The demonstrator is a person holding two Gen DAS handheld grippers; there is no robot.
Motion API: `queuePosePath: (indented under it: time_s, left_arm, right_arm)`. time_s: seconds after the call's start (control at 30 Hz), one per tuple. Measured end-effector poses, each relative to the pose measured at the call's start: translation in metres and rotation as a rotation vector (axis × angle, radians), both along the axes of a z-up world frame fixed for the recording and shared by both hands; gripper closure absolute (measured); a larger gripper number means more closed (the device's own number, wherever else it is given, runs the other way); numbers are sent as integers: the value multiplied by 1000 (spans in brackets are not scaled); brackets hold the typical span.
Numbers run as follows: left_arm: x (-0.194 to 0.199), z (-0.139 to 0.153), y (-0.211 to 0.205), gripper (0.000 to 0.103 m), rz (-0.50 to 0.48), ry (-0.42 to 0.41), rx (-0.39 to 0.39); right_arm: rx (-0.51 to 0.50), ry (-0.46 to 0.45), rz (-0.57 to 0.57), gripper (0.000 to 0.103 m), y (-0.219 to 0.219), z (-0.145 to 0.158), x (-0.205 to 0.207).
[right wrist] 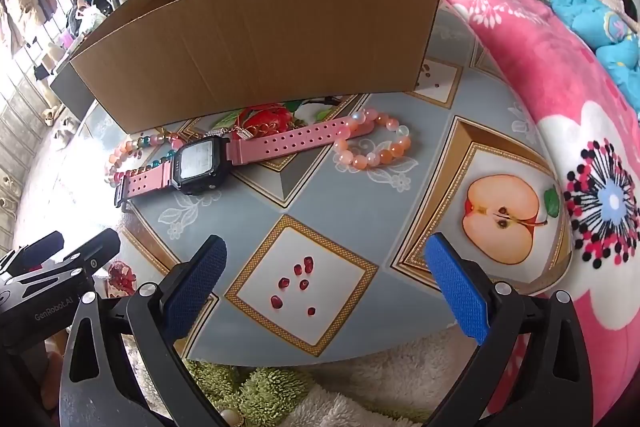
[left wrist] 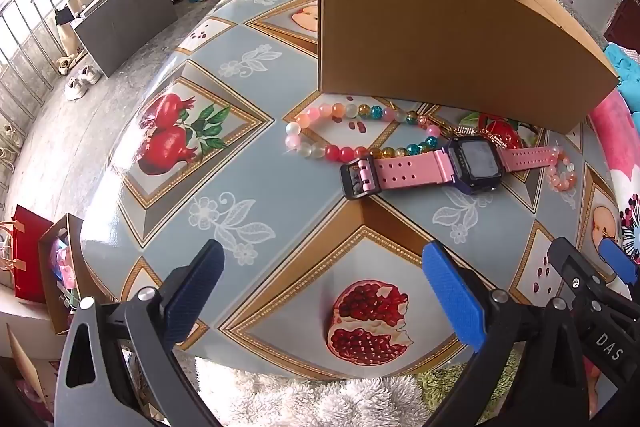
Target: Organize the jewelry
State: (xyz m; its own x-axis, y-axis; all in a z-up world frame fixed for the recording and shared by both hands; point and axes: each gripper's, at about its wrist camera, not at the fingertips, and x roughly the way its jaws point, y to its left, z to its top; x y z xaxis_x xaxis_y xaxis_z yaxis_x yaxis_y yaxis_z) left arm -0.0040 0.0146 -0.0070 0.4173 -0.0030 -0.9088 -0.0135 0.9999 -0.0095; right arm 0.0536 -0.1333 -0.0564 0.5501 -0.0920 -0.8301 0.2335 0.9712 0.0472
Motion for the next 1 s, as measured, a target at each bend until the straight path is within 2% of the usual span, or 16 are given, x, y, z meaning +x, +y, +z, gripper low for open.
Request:
queuePosePath:
  time_s: [0.53,0.8,1.0]
  left_arm:
    - [1,0,-1,6,1,14,-1]
    - [10,-20,4,6,-13,75,11]
    - [15,-24,8,6,-36,74,24]
  right_arm:
    - [1,1,0,7,0,0,0]
    - [-16,5,16,7,2,-2,-1]
    - [-31,16,58,7,7,-6,3]
